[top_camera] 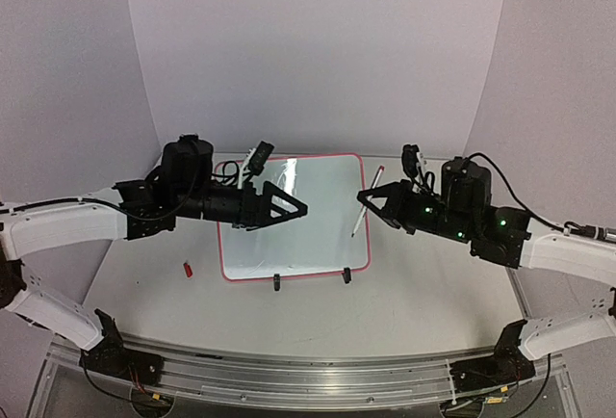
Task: Write a sentence on the whiteboard
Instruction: Pass from the right arm to the left
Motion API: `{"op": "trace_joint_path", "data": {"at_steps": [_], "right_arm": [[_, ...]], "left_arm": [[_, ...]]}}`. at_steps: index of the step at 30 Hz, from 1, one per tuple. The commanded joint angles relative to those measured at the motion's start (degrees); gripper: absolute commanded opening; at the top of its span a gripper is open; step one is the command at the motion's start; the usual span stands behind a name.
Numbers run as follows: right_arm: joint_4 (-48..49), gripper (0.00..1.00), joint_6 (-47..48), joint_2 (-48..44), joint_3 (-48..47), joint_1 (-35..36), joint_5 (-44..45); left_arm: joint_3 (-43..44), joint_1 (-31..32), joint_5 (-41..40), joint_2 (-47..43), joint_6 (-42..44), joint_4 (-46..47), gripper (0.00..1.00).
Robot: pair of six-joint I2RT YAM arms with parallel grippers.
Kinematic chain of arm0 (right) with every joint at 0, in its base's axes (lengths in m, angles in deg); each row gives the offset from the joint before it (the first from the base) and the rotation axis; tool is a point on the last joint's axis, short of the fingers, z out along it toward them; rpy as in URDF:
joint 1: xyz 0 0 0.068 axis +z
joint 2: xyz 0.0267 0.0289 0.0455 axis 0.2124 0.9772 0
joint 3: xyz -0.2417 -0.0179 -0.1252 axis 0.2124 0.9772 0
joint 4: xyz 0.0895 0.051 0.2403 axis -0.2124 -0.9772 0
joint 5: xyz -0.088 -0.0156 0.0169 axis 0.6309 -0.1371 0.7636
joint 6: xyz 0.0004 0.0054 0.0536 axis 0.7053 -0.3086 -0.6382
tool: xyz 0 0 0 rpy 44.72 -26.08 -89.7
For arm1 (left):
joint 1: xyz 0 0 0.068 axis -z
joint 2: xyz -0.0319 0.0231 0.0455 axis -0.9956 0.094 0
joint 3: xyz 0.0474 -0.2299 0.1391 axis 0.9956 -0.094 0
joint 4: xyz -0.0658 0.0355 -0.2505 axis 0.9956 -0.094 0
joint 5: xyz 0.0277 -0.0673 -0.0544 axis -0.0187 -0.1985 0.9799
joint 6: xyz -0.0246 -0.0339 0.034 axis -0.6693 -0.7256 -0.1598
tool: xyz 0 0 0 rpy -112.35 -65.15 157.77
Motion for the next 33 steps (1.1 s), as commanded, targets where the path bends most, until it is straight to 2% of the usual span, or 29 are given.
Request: {"op": "trace_joint_path", "data": {"at_steps": [1,5,10,19,22,30,33], "right_arm": [[9.1,0.00,1.4,2.9,-4.6,5.1,4.6],[11.9,0.00,0.7,5.7,-5.6,6.8,4.6],[16.3,0.00,0.3,8.3,-5.7,8.2,5.2],[17.2,0.00,1.0,9.8,-8.3,8.5,3.1],[17.2,0.00,0.8,9.5,-8.1,8.5,2.6],[17.1,0.00,0.5,8.0,-6.2,8.5,1.5],[16.4,0.00,0.3,6.2,-4.5,8.5,-0.2]], "left_arm": [[6.5,2.9,4.5,7.8,-1.4,12.3,0.89],[8.2,4.3,7.6,11.5,-2.5,16.0,0.81],[7.4,5.1,7.9,11.2,-2.9,18.4,0.66],[7.2,5.9,7.4,13.2,-3.8,18.3,0.55],[7.4,6.0,7.6,13.5,-4.2,19.1,0.43],[7.4,6.0,7.2,13.4,-4.1,20.7,0.01],[7.6,6.0,8.0,12.9,-1.2,19.2,0.00]]}}
